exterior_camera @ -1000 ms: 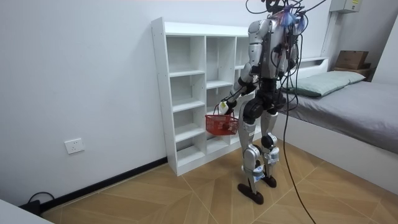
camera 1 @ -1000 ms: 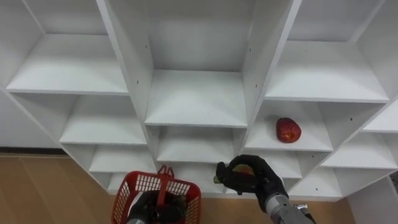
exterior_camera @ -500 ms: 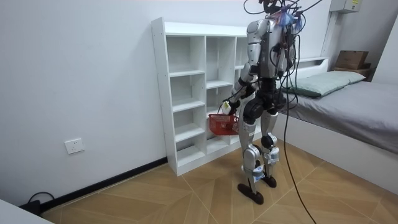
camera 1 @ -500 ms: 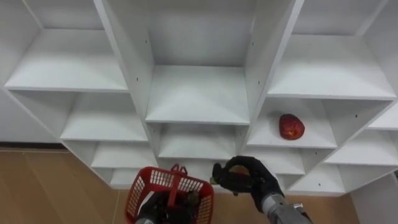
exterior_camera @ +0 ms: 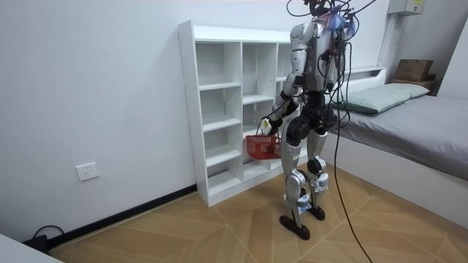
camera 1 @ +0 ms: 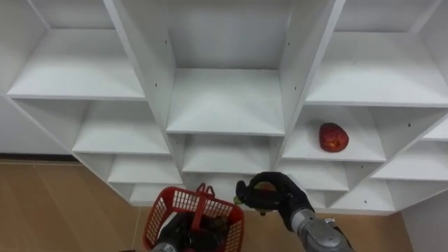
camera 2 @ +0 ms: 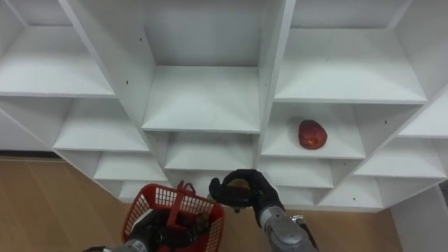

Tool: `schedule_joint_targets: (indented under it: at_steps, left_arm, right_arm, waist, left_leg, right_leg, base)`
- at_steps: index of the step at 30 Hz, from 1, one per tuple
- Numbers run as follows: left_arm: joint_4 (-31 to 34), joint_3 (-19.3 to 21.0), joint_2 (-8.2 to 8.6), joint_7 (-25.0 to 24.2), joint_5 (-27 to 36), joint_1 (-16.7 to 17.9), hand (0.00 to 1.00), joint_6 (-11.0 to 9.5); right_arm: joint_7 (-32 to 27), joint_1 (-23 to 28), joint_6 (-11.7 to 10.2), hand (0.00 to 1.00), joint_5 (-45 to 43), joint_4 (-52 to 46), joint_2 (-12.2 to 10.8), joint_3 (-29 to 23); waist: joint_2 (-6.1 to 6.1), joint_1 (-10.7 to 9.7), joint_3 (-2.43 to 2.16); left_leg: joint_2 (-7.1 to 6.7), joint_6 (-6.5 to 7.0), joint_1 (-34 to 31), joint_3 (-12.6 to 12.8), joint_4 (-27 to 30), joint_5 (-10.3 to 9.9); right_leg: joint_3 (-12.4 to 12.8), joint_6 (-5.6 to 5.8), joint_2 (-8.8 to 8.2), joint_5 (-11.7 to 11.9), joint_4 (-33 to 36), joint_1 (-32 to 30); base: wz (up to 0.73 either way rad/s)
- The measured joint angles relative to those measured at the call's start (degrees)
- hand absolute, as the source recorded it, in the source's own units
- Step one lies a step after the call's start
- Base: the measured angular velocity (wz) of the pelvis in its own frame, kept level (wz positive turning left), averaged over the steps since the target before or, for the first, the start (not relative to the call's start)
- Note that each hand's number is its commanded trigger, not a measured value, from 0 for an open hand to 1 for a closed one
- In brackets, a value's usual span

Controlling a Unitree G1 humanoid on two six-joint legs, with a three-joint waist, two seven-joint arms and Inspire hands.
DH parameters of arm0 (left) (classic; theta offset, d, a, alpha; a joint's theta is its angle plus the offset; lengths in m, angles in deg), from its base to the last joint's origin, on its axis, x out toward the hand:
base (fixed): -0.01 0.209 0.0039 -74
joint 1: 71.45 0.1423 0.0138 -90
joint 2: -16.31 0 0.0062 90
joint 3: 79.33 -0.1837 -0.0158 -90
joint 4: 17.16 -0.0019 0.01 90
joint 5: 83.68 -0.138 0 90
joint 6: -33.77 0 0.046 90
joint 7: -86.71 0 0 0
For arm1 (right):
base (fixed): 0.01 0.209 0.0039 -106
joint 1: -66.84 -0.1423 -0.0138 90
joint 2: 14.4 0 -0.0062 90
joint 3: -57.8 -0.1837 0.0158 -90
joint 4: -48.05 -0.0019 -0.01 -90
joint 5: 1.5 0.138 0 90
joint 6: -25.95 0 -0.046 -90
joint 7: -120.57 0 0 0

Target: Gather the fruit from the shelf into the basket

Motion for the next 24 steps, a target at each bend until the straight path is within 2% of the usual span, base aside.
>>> schedule_joint_targets:
  at_steps: [6,13,22,24]
  left_arm:
    - [0.0,-1.0,-0.55,0.2,0.0,-0.7,1.00,0.0]
    - [-0.1,-2.6,-0.38,0.4,-0.1,-1.4,1.00,0.0]
    - [-0.3,-4.1,-0.28,0.6,-1.1,-2.6,1.00,-0.2]
    - [-0.7,-4.4,-0.27,0.6,-1.1,-2.6,1.00,-0.9]
  right_arm:
    - [0.4,-1.6,0.0,1.00,0.0,2.2,0.1,2.4]
    - [1.2,-2.7,0.0,1.00,0.0,5.7,0.0,4.3]
    - [2.8,-6.5,-0.1,1.00,-0.3,13.0,-1.2,4.4]
    - [2.9,-6.7,-0.1,1.00,-0.3,13.5,-1.2,4.4]
  waist:
    - [-0.03,0.0,0.02]
    - [-0.05,0.1,0.03]
    - [0.34,0.1,0.22]
    - [0.41,0.2,0.22]
  left_leg:
    - [-0.08,0.00,-0.3,0.0,0.1,0.0]
    - [-0.03,0.00,-1.2,0.0,0.4,0.0]
    - [0.09,0.01,-2.4,0.1,0.5,0.0]
    - [0.11,0.02,-3.1,0.1,0.6,0.0]
  right_leg:
    - [0.0,0.04,-0.09,0.0,0.0,-0.2]
    - [0.0,0.01,-0.06,0.0,0.1,-0.9]
    - [-0.8,-0.06,-0.07,0.0,0.3,-2.0]
    - [-1.2,-0.07,-0.15,0.1,0.3,-2.6]
  base:
    - [0.00]
    - [0.00]
    - [0.03]
    - [0.06]
